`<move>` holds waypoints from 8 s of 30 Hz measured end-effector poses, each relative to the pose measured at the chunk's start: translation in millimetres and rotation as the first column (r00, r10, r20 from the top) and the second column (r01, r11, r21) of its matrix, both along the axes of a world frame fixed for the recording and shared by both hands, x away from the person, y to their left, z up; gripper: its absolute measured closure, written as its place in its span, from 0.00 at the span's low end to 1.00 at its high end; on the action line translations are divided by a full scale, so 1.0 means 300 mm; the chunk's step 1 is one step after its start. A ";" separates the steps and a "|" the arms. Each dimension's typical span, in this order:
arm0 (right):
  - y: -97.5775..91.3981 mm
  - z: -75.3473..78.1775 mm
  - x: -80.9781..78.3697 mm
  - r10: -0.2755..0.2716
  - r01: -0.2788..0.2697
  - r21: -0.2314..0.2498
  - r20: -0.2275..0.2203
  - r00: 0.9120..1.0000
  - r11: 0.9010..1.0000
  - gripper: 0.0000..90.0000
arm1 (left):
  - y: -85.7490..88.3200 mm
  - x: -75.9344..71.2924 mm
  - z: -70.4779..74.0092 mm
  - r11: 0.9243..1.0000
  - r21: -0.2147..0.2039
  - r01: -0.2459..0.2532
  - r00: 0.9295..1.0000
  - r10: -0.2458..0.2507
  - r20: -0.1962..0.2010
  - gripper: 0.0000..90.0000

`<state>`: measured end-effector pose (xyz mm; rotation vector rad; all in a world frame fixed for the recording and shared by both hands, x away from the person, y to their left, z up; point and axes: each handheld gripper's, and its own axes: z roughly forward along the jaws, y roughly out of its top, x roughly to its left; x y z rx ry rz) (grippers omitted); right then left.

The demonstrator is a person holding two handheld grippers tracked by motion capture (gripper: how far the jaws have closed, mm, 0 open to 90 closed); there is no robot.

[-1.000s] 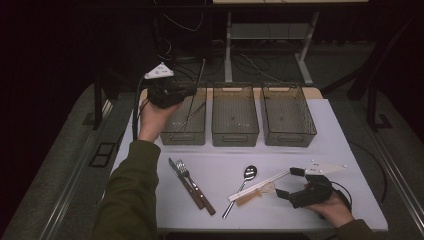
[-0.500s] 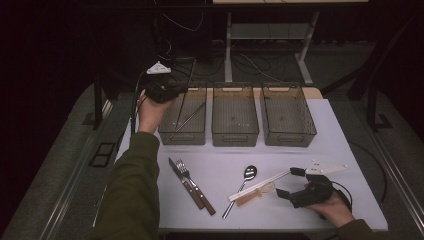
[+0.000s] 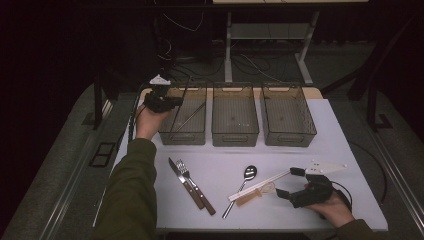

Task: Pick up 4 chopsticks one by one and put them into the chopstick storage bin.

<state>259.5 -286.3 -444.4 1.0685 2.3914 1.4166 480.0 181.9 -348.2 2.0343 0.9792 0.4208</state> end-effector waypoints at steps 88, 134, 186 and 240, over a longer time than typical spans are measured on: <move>0.005 -0.003 0.025 0.025 -0.025 0.002 0.004 1.000 1.000 0.01 | -0.095 -0.519 -0.185 0.974 -0.083 0.213 0.976 -0.207 0.072 0.01; -0.064 0.072 0.099 -0.041 0.040 -0.049 -0.009 0.999 0.998 0.27 | -0.057 -0.676 -0.282 0.962 -0.095 0.258 0.966 -0.253 0.056 0.01; -0.108 0.001 0.236 -0.100 0.053 -0.310 -0.138 0.985 0.949 1.00 | -0.060 -0.675 -0.287 0.960 -0.090 0.266 0.963 -0.262 0.057 0.01; 0.487 0.006 0.056 0.464 -0.486 -0.191 -0.149 0.873 0.853 1.00 | -0.062 -0.675 -0.285 0.957 -0.083 0.277 0.960 -0.273 0.057 0.01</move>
